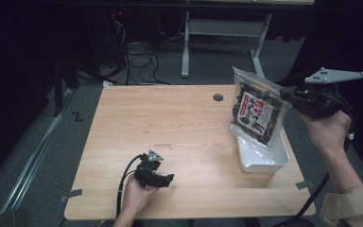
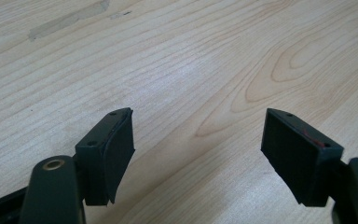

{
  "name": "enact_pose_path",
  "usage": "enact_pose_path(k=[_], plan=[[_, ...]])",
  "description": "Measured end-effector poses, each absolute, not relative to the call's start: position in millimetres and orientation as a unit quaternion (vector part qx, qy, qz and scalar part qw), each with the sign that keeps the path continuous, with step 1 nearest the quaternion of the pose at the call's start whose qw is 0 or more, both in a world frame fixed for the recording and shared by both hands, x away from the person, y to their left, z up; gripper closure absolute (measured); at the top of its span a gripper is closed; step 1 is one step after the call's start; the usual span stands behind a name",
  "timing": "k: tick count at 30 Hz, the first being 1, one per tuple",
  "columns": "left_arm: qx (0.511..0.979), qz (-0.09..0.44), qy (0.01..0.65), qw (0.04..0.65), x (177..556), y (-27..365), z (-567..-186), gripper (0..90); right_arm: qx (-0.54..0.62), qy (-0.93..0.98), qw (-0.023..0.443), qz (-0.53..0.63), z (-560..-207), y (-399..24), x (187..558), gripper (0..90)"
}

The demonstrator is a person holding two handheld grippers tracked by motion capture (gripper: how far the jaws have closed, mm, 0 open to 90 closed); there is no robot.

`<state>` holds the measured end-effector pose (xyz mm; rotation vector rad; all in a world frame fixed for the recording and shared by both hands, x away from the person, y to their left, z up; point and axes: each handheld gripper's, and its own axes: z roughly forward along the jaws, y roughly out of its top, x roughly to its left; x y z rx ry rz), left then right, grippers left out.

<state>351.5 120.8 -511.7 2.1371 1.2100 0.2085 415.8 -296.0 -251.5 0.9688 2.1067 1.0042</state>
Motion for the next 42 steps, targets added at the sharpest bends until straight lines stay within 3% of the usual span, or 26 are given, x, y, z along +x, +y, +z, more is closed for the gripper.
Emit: enact_pose_path(k=[42], plan=[[0.823, 0.084, 0.461, 0.322, 351, 117, -514, 26.1, 0.416, 0.761, 0.323, 0.379, -276, -341, 407, 90.0]])
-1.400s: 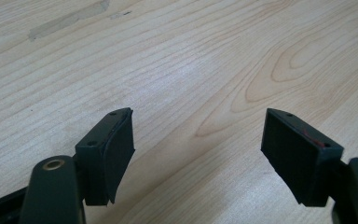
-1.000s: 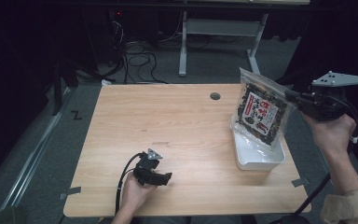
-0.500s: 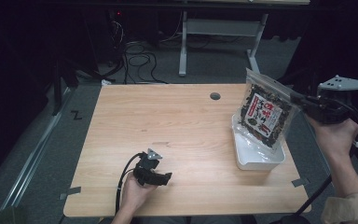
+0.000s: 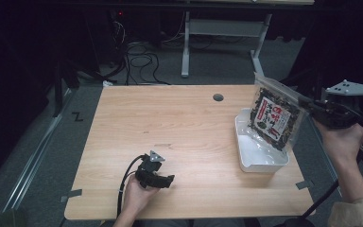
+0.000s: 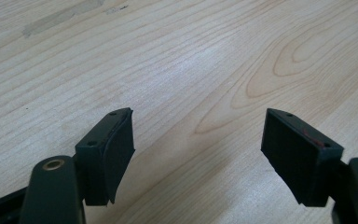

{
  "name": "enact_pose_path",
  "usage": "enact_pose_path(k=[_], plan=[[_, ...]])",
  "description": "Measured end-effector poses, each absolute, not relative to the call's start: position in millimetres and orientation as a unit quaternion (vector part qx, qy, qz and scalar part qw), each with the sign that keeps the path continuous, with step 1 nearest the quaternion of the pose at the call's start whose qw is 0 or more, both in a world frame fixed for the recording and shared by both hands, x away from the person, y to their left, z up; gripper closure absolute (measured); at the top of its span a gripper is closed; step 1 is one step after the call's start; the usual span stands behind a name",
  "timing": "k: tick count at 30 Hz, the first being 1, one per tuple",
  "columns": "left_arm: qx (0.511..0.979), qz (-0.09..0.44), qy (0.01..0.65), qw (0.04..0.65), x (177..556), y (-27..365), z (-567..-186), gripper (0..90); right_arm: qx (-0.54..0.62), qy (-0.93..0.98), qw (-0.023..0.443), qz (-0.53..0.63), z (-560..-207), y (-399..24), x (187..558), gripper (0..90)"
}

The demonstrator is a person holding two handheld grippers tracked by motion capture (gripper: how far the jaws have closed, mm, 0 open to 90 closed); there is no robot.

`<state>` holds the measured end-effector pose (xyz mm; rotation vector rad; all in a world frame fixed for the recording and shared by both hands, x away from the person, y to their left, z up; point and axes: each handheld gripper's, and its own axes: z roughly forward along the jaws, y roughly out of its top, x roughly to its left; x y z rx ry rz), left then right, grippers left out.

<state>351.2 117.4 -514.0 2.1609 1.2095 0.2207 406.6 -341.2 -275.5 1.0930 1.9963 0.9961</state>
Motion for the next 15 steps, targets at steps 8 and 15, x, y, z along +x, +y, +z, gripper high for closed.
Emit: enact_pose_path(k=[8, 15], plan=[[0.816, 0.076, 0.470, 0.327, 350, 116, -514, 26.1, 0.423, 0.761, 0.317, 0.376, -294, -340, 412, 90.0], [0.822, 0.084, 0.462, 0.323, 351, 118, -514, 26.0, 0.424, 0.765, 0.314, 0.371, -305, -343, 413, 90.0]])
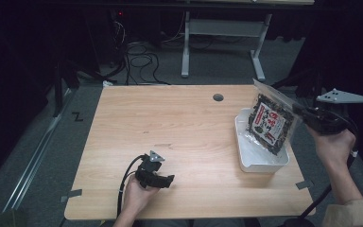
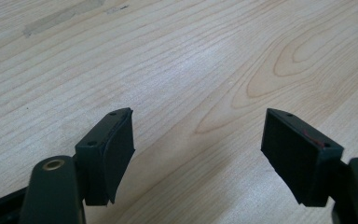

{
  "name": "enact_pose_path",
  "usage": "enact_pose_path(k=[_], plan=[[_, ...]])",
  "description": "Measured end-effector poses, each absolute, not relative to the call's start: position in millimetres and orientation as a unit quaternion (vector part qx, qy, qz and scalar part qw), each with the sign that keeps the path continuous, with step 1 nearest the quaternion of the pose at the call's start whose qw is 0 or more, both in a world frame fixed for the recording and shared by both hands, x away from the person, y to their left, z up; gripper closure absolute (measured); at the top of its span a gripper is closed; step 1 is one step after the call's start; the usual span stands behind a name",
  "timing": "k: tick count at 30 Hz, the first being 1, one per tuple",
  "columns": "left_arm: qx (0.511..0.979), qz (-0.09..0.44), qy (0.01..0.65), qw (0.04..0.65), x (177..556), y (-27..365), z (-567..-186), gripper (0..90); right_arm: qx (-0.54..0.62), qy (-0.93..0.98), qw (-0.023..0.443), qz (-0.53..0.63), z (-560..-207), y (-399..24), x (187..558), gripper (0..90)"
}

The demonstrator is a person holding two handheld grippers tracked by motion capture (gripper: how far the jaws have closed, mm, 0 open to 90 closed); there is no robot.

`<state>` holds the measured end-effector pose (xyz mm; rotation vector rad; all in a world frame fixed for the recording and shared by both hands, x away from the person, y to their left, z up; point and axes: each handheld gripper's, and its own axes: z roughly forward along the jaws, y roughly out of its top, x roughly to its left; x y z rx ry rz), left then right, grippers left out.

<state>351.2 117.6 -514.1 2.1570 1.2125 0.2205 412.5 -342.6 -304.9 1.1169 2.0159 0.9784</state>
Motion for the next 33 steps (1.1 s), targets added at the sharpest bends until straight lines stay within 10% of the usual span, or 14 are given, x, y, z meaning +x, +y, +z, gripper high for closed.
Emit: enact_pose_path(k=[22, 33], plan=[[0.824, 0.081, 0.461, 0.320, 351, 116, -516, 26.0, 0.434, 0.771, 0.300, 0.355, -330, -357, 417, 79.7], [0.825, 0.080, 0.460, 0.320, 350, 115, -516, 26.0, 0.444, 0.768, 0.287, 0.362, -332, -359, 416, 53.9]])
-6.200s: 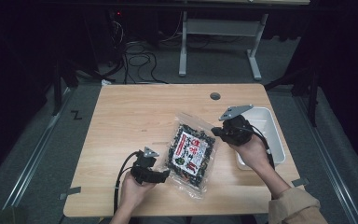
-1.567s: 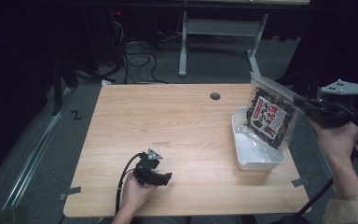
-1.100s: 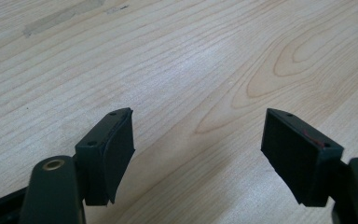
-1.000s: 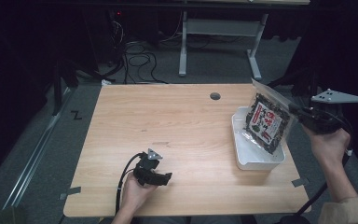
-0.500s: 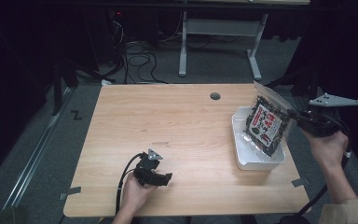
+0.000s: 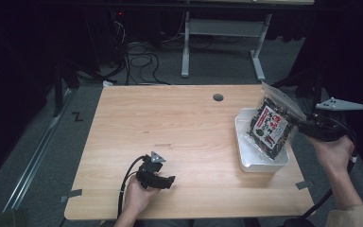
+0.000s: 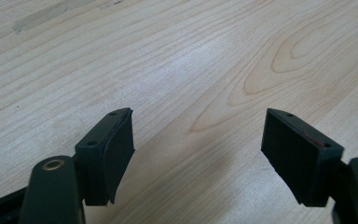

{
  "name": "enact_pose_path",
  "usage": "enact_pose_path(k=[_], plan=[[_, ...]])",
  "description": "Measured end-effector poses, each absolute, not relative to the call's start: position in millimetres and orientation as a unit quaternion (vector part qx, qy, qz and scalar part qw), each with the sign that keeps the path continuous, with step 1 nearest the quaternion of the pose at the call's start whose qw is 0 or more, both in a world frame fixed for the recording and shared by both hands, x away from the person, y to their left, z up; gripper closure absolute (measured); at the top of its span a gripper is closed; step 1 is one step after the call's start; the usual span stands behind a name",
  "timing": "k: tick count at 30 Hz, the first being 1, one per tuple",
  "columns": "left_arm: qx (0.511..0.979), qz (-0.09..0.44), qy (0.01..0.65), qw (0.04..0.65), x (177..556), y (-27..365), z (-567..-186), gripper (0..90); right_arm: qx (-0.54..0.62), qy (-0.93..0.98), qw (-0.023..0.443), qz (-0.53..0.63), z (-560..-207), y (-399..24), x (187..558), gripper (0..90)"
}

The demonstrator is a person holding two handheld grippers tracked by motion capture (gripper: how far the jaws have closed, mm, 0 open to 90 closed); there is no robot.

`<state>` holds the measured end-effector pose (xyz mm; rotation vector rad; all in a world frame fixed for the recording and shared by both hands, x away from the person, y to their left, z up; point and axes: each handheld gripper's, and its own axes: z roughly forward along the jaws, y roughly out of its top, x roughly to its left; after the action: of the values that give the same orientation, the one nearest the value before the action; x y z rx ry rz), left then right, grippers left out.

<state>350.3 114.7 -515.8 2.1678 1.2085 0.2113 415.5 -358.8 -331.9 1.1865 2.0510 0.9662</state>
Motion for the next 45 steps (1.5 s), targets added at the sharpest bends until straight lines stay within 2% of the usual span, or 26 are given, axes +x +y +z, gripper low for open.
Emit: enact_pose_path(k=[10, 21, 45], plan=[[0.826, 0.080, 0.458, 0.319, 350, 114, -516, 26.0, 0.448, 0.760, 0.295, 0.367, -332, -363, 413, 43.1], [0.827, 0.080, 0.457, 0.318, 350, 112, -517, 25.9, 0.458, 0.750, 0.300, 0.372, -332, -374, 409, 40.8], [0.829, 0.078, 0.455, 0.315, 350, 111, -517, 25.8, 0.464, 0.744, 0.299, 0.376, -338, -382, 404, 41.8]])
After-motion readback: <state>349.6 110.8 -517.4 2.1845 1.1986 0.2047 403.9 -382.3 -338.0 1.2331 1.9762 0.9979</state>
